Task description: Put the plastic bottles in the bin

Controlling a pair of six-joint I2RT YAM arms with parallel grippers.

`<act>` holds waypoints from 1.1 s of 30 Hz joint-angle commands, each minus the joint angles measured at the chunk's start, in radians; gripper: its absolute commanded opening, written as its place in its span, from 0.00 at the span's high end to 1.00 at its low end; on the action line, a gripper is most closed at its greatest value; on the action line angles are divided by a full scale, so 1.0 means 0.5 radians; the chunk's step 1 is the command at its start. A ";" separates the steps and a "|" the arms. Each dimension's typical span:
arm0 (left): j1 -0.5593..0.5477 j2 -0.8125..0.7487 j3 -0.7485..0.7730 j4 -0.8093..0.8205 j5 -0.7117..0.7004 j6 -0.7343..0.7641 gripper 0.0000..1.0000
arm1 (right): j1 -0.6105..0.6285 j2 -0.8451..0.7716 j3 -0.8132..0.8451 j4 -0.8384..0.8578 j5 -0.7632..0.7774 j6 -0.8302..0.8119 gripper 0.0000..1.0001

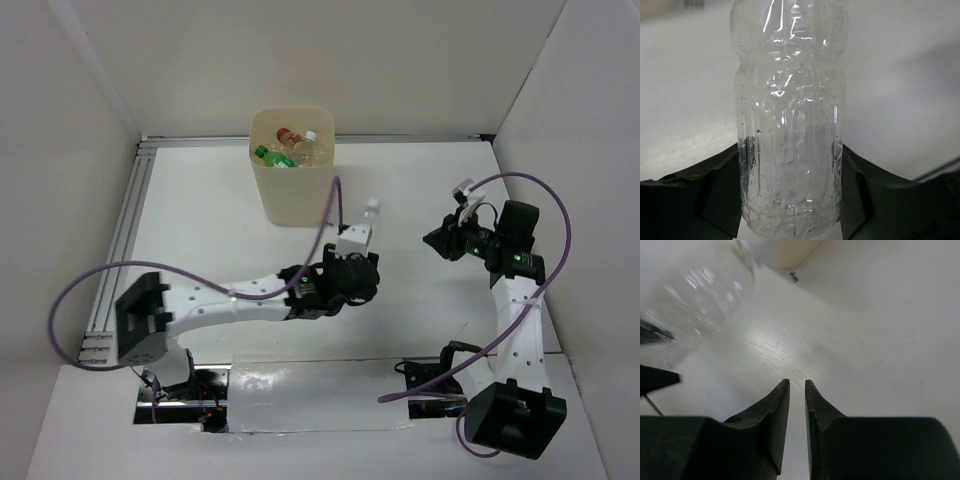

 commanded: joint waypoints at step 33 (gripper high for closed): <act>1.779 -0.257 1.000 -0.434 1.742 -0.549 0.71 | -0.032 -0.202 -0.192 -0.077 -0.101 -0.155 0.67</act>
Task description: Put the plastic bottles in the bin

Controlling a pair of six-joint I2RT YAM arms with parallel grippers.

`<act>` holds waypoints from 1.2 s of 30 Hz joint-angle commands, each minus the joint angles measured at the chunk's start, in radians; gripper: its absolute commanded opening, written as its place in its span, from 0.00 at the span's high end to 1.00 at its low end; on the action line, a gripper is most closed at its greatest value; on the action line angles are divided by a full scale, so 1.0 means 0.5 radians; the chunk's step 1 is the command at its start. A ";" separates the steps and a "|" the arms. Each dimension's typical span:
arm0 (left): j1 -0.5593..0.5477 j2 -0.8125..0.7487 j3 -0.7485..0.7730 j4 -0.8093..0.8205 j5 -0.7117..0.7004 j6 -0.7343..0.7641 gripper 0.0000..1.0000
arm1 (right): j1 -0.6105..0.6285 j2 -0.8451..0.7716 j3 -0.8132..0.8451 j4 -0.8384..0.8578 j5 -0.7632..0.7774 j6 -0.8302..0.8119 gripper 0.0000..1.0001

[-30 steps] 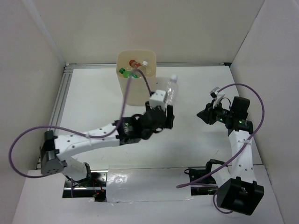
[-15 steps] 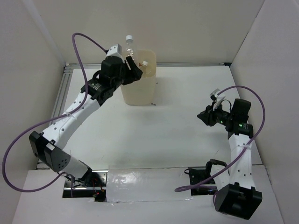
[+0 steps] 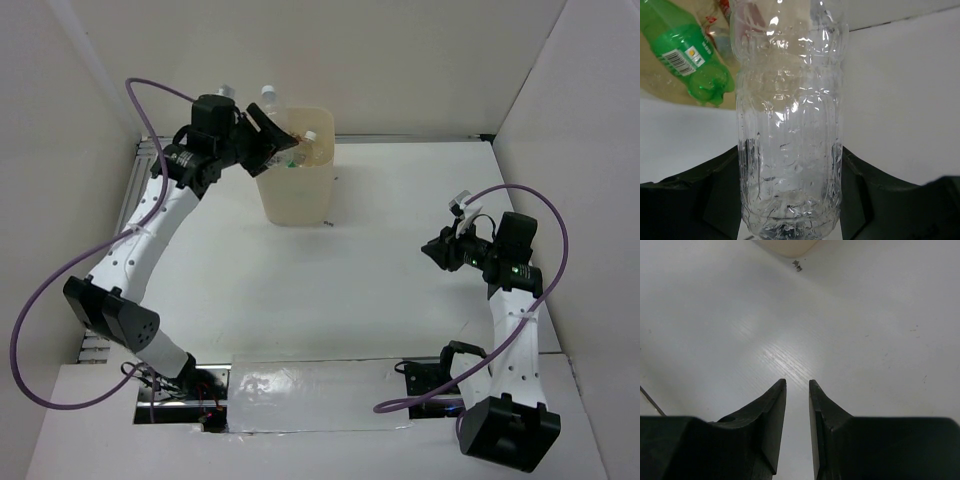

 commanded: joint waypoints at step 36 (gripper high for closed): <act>-0.051 0.020 0.199 -0.187 0.477 -0.121 0.00 | -0.010 -0.054 0.060 -0.071 0.029 -0.025 0.18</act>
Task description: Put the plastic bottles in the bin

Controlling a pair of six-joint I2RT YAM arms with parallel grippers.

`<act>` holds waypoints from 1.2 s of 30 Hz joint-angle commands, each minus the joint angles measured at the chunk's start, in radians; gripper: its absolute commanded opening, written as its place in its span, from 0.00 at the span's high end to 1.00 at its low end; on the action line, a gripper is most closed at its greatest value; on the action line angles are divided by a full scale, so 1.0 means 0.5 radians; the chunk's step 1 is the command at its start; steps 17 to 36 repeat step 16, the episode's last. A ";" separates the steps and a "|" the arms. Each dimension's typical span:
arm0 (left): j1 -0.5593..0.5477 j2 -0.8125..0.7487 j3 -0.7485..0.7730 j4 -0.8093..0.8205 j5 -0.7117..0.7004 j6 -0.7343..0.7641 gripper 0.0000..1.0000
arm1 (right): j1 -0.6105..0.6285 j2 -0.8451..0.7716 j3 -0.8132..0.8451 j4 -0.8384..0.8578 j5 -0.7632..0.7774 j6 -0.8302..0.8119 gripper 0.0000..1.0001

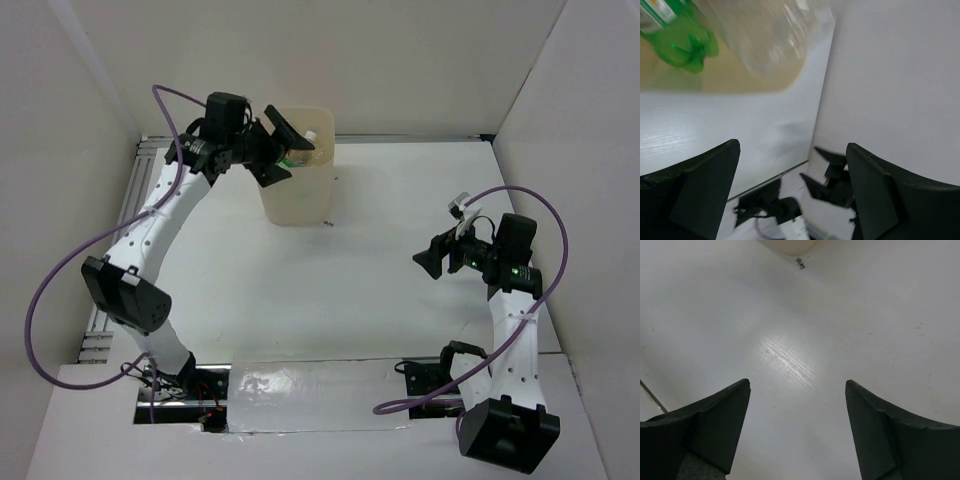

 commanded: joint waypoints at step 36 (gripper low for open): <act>-0.905 -2.164 -2.423 1.001 -1.093 1.166 0.00 | -0.010 -0.084 0.262 0.072 0.840 0.642 0.00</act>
